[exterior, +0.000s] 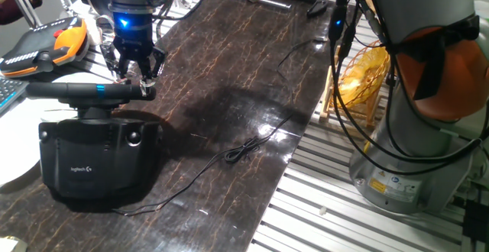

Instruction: Rotate the steering wheel 90 degrees counterclockwise

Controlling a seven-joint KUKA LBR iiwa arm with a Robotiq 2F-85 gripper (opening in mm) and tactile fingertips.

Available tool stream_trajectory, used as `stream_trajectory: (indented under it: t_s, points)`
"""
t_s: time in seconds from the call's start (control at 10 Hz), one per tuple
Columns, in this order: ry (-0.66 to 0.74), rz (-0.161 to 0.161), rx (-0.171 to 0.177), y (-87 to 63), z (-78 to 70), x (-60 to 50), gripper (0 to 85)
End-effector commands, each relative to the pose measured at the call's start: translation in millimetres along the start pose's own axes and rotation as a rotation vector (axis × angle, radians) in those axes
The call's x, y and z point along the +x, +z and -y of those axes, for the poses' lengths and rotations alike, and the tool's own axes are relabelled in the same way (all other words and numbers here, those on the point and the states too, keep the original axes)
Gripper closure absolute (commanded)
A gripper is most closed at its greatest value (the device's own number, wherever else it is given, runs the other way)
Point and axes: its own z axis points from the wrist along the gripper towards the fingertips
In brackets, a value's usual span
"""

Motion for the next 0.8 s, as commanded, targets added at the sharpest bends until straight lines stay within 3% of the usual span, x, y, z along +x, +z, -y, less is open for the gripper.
stream_trajectory:
  t_s: [0.0,0.5,0.7]
  points:
    - [-0.006,-0.003,0.000,1.0,0.9,-0.2,84.3]
    - [0.016,0.007,-0.009,1.9,13.1,-4.2,84.3]
    - [-0.005,-0.012,-0.020,7.8,15.5,-9.5,84.3]
